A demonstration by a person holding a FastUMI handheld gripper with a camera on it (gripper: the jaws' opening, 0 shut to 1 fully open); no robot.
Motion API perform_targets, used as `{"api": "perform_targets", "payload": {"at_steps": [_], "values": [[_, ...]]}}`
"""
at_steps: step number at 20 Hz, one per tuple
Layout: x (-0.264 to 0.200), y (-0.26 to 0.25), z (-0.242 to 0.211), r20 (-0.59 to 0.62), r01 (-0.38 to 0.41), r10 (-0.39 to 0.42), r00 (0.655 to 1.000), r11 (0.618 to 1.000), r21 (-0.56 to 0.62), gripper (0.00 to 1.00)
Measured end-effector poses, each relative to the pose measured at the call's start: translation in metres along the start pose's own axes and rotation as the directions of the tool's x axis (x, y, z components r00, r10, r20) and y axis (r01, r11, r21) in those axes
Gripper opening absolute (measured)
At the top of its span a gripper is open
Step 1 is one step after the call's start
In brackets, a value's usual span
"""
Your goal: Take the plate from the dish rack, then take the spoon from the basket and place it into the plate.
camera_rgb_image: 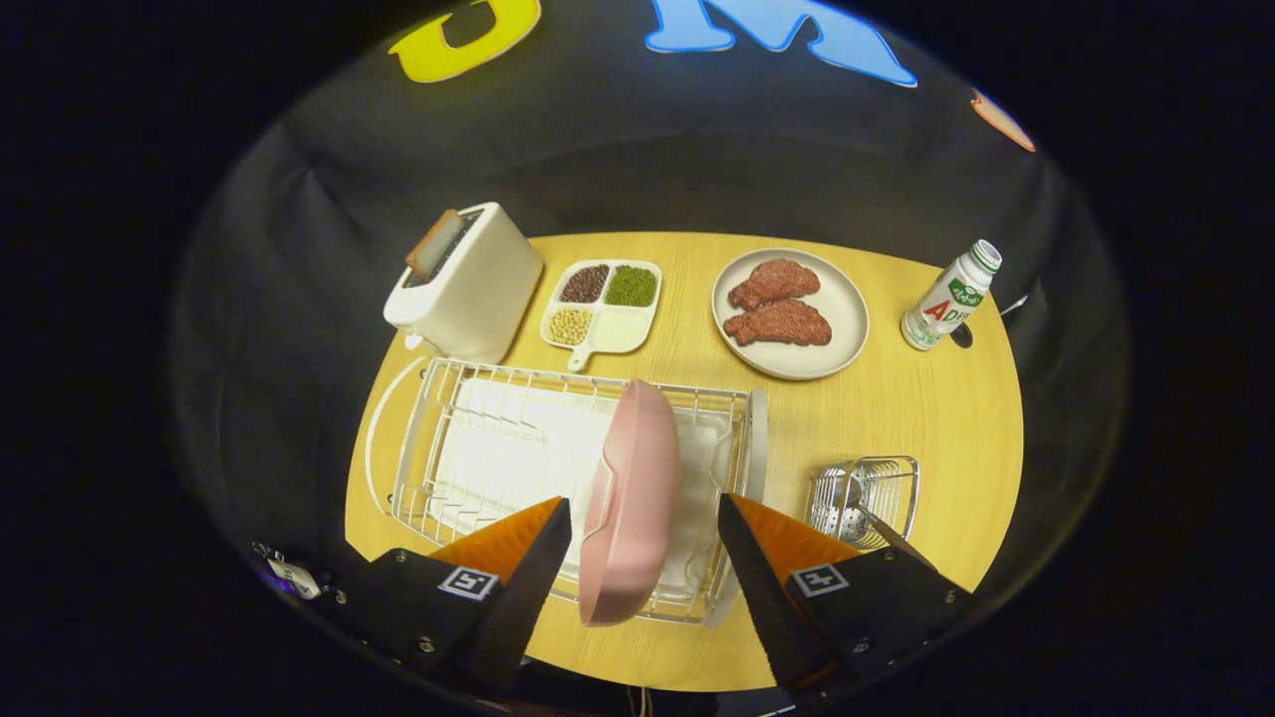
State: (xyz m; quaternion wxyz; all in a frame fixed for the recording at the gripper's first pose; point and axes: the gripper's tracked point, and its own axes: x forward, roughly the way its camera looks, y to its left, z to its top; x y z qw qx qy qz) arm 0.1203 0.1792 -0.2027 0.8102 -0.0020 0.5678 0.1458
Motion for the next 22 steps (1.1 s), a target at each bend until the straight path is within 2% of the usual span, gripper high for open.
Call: {"api": "perform_targets", "payload": {"at_steps": [4,6,8,9,10,12,20,21,22], "values": [[0.016,-0.004,0.001,-0.063,0.009,-0.007,0.998,0.999,0.031,0.90],[0.037,-0.003,-0.010,-0.118,0.004,0.006,0.993,0.996,0.085,0.62],[0.032,0.001,-0.014,-0.180,0.002,0.021,0.984,0.992,0.128,0.34],[0.030,-0.008,-0.014,-0.197,0.036,-0.015,0.980,0.994,0.101,0.34],[0.030,-0.013,-0.012,-0.203,0.080,-0.064,0.977,0.994,0.070,0.30],[0.026,-0.013,-0.012,-0.221,0.115,-0.110,0.969,0.993,0.009,0.24],[0.009,-0.007,0.009,-0.233,0.238,-0.257,0.938,0.965,-0.107,0.24],[-0.001,-0.017,0.014,-0.224,0.294,-0.323,0.920,0.944,-0.154,0.24],[0.000,-0.021,0.021,-0.204,0.288,-0.320,0.925,0.942,-0.171,0.17]]}}
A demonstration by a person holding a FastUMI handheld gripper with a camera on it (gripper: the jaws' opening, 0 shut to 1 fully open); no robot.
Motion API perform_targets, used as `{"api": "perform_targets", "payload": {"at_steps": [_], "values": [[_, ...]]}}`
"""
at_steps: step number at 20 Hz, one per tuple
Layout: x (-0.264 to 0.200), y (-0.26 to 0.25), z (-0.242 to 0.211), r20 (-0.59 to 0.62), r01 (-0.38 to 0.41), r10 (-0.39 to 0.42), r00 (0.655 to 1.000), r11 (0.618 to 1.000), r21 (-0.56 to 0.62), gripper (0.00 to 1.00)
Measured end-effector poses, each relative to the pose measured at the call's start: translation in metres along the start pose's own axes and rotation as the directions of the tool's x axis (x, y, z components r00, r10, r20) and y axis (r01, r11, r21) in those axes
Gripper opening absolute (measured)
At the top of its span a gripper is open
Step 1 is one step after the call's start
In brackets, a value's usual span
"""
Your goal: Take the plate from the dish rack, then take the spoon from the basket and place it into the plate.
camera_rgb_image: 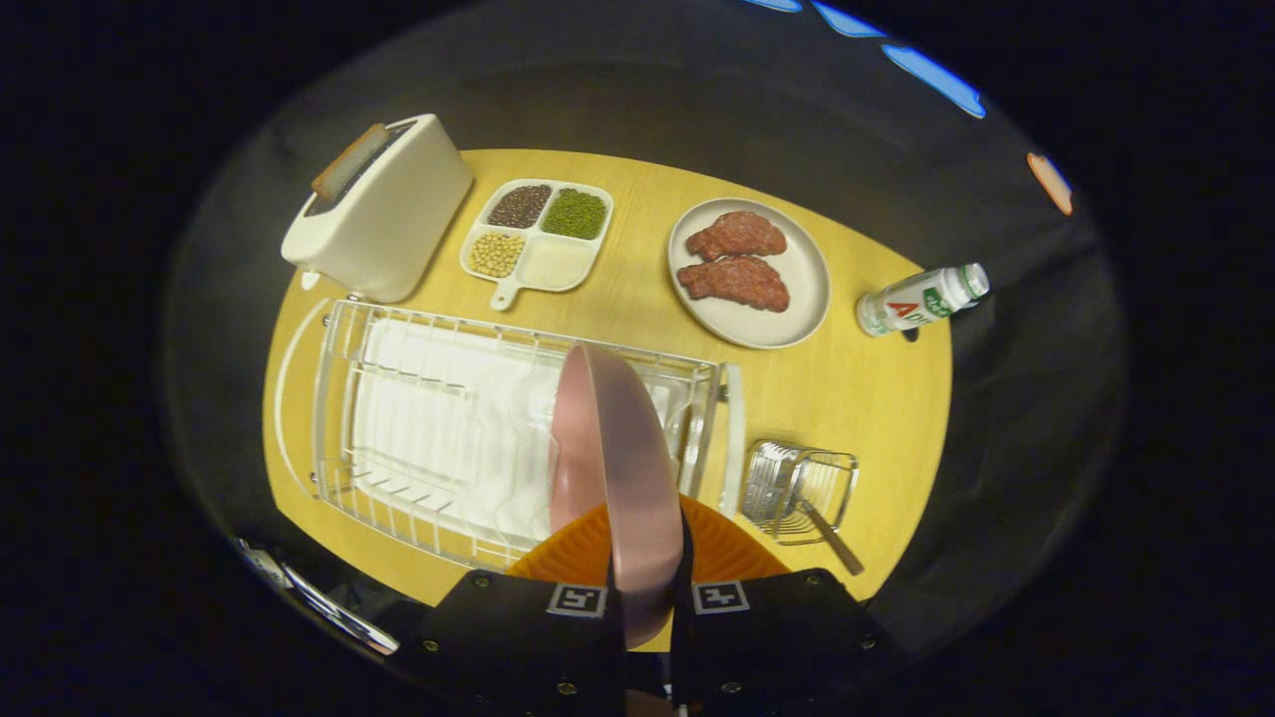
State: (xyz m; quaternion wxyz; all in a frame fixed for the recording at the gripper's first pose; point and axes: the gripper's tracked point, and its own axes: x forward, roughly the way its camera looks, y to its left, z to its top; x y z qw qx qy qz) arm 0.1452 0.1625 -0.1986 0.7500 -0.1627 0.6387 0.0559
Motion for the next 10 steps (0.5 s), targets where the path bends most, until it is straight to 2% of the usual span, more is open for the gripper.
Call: {"api": "perform_targets", "payload": {"at_steps": [5,7,10], "values": [[0.001,-0.003,-0.010,-0.033,0.026,-0.026,0.999,1.000,0.015,0.16],[-0.003,-0.017,-0.009,-0.027,0.082,-0.083,0.996,0.996,-0.037,0.17],[-0.045,-0.017,0.014,0.036,0.066,-0.064,0.997,0.997,-0.040,0.17]]}}
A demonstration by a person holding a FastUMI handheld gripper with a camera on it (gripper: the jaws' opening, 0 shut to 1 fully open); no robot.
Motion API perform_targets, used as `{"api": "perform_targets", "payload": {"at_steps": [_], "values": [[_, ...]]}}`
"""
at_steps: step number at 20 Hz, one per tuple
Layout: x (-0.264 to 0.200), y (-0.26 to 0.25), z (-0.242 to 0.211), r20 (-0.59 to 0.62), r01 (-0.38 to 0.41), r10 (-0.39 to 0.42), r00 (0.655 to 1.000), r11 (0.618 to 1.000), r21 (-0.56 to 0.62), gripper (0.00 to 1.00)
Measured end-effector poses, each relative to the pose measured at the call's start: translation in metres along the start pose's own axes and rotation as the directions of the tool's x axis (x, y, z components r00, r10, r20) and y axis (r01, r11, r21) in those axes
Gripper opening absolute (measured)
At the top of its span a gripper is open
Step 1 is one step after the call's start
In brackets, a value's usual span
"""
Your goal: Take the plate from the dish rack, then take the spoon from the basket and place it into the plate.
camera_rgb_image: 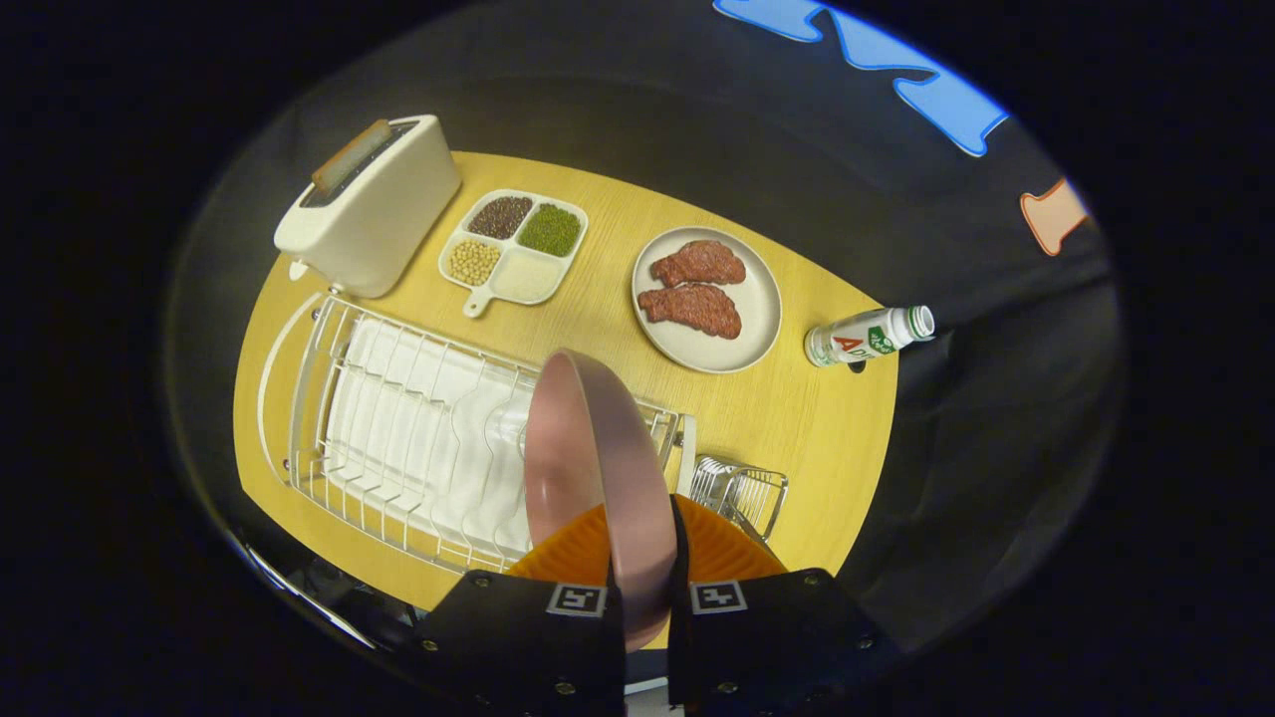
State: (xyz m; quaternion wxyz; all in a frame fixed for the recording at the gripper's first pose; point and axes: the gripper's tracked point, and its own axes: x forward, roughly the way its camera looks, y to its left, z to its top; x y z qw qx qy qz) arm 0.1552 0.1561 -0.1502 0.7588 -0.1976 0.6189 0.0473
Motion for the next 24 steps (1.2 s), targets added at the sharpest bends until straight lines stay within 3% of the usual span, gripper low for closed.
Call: {"api": "perform_targets", "payload": {"at_steps": [5,8,14,19,24], "values": [[-0.039,0.002,-0.024,0.108,-0.192,0.185,0.977,0.979,0.063,0.17],[-0.056,0.006,-0.074,0.159,-0.341,0.323,0.933,0.934,0.104,0.16],[-0.038,0.030,-0.195,0.217,-0.534,0.502,0.837,0.835,0.132,0.16],[-0.005,0.058,-0.269,0.202,-0.583,0.553,0.808,0.800,0.141,0.17],[0.038,0.077,-0.303,0.172,-0.607,0.583,0.794,0.773,0.184,0.16]]}}
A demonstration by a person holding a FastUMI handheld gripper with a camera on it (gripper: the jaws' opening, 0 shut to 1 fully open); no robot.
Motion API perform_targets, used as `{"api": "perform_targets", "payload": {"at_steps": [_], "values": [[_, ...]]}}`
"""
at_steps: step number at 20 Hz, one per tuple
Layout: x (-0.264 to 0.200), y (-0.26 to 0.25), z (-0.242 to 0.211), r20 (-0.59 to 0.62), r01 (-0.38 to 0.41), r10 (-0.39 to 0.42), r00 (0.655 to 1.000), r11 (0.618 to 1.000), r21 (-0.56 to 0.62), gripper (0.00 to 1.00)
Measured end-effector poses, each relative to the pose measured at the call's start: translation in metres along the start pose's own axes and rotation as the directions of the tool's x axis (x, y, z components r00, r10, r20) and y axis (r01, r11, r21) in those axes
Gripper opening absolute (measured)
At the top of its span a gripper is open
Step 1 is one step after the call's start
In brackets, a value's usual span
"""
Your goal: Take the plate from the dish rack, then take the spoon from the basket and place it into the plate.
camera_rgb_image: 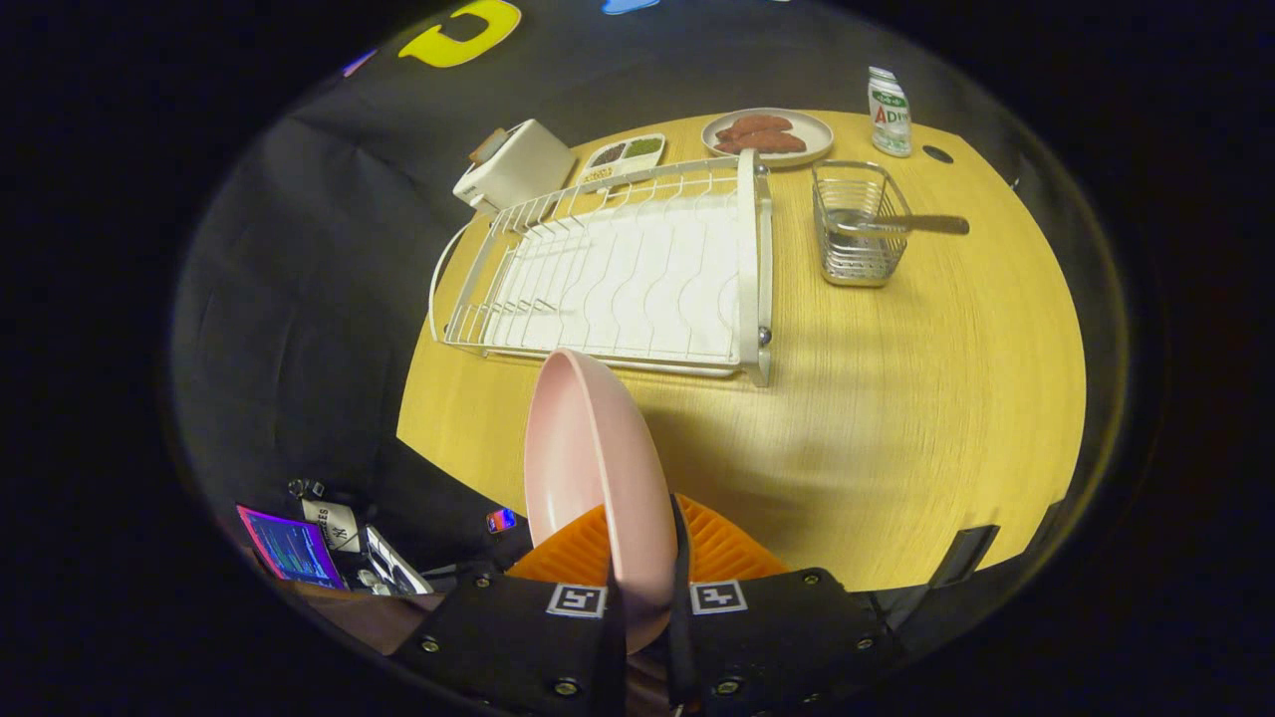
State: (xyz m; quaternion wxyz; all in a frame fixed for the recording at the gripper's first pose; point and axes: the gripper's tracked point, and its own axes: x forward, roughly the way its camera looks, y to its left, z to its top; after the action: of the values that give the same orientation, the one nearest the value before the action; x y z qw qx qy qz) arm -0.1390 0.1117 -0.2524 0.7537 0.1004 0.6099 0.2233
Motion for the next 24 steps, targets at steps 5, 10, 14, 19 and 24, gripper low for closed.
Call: {"api": "perform_targets", "payload": {"at_steps": [5,10,14,19,24], "values": [[0.042,-0.030,-0.015,-0.027,-0.006,0.008,1.000,0.999,0.043,0.16],[0.059,-0.044,-0.023,-0.047,-0.062,0.068,0.997,0.991,0.119,0.17],[0.066,-0.081,-0.015,-0.013,0.052,-0.051,0.999,0.998,0.036,0.30],[0.039,-0.096,0.027,0.218,0.130,-0.116,0.969,0.990,-0.052,0.47],[-0.008,-0.095,0.060,0.566,0.213,-0.122,0.816,0.972,-0.098,0.47]]}}
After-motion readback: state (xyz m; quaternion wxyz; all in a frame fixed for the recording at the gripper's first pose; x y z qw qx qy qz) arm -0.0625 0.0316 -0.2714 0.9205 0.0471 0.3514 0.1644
